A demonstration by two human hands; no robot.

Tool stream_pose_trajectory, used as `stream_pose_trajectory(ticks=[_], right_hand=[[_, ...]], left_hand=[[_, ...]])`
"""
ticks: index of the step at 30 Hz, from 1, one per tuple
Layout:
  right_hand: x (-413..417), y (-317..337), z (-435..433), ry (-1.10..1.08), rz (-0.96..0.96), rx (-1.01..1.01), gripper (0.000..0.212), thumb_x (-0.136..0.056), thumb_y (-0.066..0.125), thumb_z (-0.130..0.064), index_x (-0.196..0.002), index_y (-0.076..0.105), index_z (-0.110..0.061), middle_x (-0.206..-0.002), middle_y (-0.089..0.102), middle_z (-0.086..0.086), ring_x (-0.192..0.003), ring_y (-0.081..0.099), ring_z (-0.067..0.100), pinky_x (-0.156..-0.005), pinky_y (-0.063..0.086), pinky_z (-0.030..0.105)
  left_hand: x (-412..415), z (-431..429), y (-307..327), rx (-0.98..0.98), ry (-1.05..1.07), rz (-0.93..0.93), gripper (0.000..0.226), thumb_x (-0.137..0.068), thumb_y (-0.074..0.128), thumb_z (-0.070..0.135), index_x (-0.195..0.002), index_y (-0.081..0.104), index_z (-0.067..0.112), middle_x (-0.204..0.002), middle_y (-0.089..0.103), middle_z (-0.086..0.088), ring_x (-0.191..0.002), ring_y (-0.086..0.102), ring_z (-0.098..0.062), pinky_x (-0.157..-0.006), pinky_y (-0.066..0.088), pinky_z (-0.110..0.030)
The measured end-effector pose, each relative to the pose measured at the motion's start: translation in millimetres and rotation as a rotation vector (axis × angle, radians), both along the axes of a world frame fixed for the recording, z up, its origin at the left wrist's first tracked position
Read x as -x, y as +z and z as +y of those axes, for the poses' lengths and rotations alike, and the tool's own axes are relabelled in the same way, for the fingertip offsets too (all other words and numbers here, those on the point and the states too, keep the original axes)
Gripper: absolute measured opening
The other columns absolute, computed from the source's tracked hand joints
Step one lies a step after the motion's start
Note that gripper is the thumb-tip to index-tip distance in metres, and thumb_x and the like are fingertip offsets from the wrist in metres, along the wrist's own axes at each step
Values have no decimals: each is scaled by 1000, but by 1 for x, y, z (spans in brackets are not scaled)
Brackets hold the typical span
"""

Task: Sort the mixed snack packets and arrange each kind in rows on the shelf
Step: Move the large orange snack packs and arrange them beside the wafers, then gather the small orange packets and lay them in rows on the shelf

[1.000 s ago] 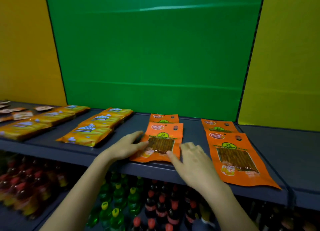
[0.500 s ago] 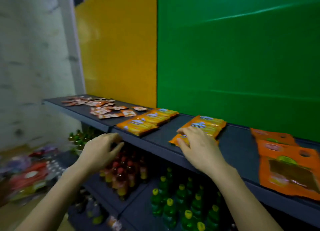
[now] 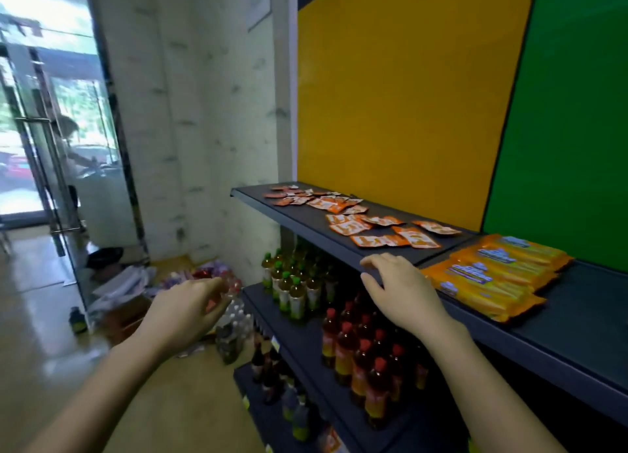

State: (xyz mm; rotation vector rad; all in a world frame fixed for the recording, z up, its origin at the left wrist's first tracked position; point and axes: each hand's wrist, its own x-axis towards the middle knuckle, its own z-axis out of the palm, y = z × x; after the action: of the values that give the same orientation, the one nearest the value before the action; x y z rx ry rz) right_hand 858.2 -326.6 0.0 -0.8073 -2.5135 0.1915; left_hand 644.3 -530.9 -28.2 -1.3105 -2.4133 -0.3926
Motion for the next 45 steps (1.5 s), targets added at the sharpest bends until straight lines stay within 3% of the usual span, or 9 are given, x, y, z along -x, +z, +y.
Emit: stream_pose_trajectory(ticks=[4, 12, 16, 22, 26, 31, 38, 42, 45], right_hand=[[52, -9, 21, 2, -9, 15, 34, -97, 40, -33, -129, 49, -25, -130, 53, -9, -124, 44, 14, -91, 42, 32], [144, -20, 90, -51, 41, -22, 33, -96, 42, -33, -127, 51, -26, -130, 53, -9, -123, 45, 13, -92, 41, 30], [171, -17, 124, -150, 70, -53, 31, -96, 41, -34, -125, 51, -28, -129, 53, -9, -123, 44, 13, -92, 40, 30], [174, -12, 158, -335, 43, -55, 35, -97, 40, -35, -129, 50, -25, -132, 52, -6, -124, 44, 16, -93, 41, 32], [158, -9, 169, -532, 8, -21, 37, -95, 43, -37, -126, 52, -20, -127, 55, 0, -118, 47, 21, -91, 41, 33], [139, -11, 164, -779, -40, 15, 41, -91, 43, -51, -119, 54, -23, -125, 53, -3, -119, 46, 18, -85, 41, 30], [149, -20, 160, -1066, -148, 117, 73, -80, 34, -75, -128, 47, -22, -136, 45, 0, -129, 38, 21, -93, 43, 34], [156, -22, 159, -1068, -66, 186, 72, -76, 46, -72, -130, 49, -25, -138, 44, -2, -127, 39, 21, -100, 39, 35], [158, -20, 155, -978, 72, 279, 67, -74, 64, -57, -132, 47, -27, -139, 42, -7, -126, 42, 18, -102, 38, 33]], left_hand=[[49, 11, -14, -5, 27, -12, 31, -91, 45, 45, -110, 61, 27, -98, 69, 7, -80, 62, -7, -64, 51, -24], [143, 93, -22, -11, -54, -15, 32, -92, 44, 44, -112, 60, 24, -102, 67, 8, -90, 62, -9, -73, 53, -28], [183, 149, -10, -22, -159, -17, 30, -93, 44, 41, -114, 58, 25, -104, 66, 8, -88, 60, -7, -68, 44, -21], [213, 226, 3, -55, -303, -42, 31, -91, 43, 47, -113, 58, 29, -104, 68, 10, -91, 64, -8, -75, 54, -28], [205, 278, 10, -94, -460, -32, 27, -92, 44, 44, -109, 58, 27, -107, 64, 10, -98, 61, -13, -73, 46, -28], [192, 341, 13, -119, -614, -80, 29, -91, 47, 43, -108, 59, 24, -111, 62, 6, -107, 56, -15, -82, 48, -32], [161, 410, 14, 107, -642, -189, 68, -75, 43, 74, -92, 57, 10, -110, 58, -9, -109, 50, -26, -83, 42, -36], [152, 432, 14, 294, -632, -103, 96, -63, 42, 84, -119, 54, 6, -137, 43, -15, -127, 36, -30, -102, 35, -39], [153, 442, 14, 312, -695, -183, 80, -63, 54, 78, -100, 56, 8, -127, 49, -14, -116, 46, -27, -88, 41, -34]])
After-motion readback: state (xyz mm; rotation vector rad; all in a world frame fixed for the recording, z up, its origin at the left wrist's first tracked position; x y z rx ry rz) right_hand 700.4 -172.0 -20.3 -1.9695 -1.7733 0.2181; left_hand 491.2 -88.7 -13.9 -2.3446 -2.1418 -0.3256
